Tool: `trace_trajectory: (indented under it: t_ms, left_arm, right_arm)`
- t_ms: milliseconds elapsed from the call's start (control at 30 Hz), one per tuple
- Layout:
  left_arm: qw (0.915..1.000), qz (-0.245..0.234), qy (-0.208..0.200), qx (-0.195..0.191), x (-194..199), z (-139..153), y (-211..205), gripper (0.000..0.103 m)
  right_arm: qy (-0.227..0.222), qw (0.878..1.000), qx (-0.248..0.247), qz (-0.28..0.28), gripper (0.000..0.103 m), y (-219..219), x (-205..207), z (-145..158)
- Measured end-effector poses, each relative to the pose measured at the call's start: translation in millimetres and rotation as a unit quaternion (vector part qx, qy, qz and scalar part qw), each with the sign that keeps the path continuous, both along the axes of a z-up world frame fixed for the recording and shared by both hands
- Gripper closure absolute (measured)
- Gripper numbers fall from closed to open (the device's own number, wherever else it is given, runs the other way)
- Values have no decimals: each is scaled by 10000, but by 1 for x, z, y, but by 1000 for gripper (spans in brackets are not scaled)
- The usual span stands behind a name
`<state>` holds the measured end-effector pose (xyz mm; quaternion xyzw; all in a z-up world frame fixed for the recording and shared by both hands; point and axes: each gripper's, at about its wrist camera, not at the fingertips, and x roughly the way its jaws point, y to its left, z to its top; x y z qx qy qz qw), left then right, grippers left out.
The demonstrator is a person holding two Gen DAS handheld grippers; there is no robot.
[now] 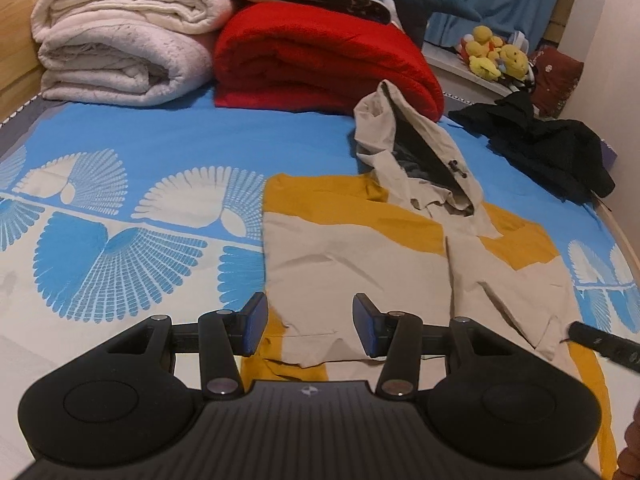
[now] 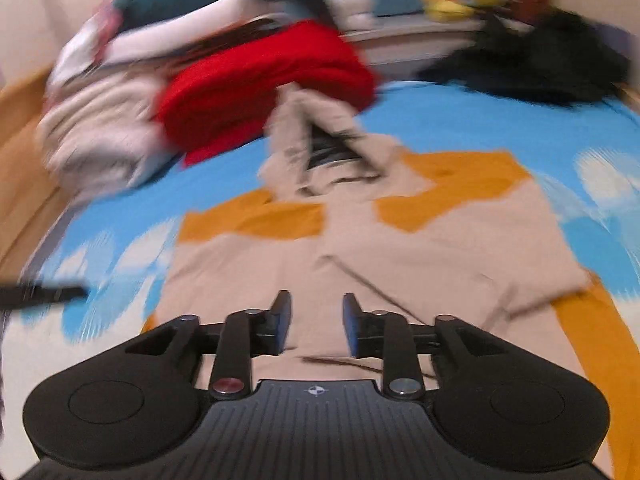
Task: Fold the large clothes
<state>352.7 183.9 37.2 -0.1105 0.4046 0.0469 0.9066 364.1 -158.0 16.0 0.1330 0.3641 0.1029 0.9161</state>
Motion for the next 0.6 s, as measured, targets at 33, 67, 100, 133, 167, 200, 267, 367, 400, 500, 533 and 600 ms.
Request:
trace_trajectory:
  t_ms: [33, 67, 100, 133, 167, 200, 267, 367, 400, 500, 533, 600]
  left_arm:
    - [10000, 40, 16, -30, 0, -1, 2, 51]
    - [9999, 75, 36, -57, 1, -3, 3, 51]
    - [9999, 107, 52, -89, 2, -4, 4, 51]
    - [9998, 119, 63, -116, 2, -6, 4, 51]
    - [9998, 115, 75, -129, 4, -8, 4, 51]
    - [9998, 113, 92, -124, 5, -10, 4, 51]
    - [9997, 157, 141, -85, 9, -15, 3, 52]
    - [9996, 175, 231, -59, 15, -24, -2, 53]
    - [9995, 158, 256, -65, 17, -28, -5, 54]
    - [9993, 78, 342, -116, 20, -38, -17, 55]
    - [9992, 30, 375, -123, 22, -41, -22, 55]
    - [9991, -97, 410, -82, 25, -45, -35, 55]
  right_arm:
    - [7, 9995, 127, -296, 72, -8, -2, -1]
    - [-2, 9983, 229, -530, 72, -16, 2, -3]
    - [-6, 9969, 297, -734, 72, -24, 3, -7]
    - [-19, 9956, 323, -880, 72, -33, 5, -9]
    - [10, 9936, 319, -1084, 72, -41, 8, -13]
    - [92, 9908, 338, -1310, 72, -48, 11, -17]
    - [166, 9859, 585, -1562, 71, -67, 15, -25]
    - [461, 9790, 817, -1809, 69, -82, 24, -43]
    - [588, 9772, 959, -1803, 69, -88, 28, -49]
    - [806, 9715, 1039, -1970, 66, -98, 36, -64]
    - [870, 9688, 982, -2104, 65, -102, 38, -68]
    - [1015, 9654, 884, -2232, 60, -107, 42, -77]
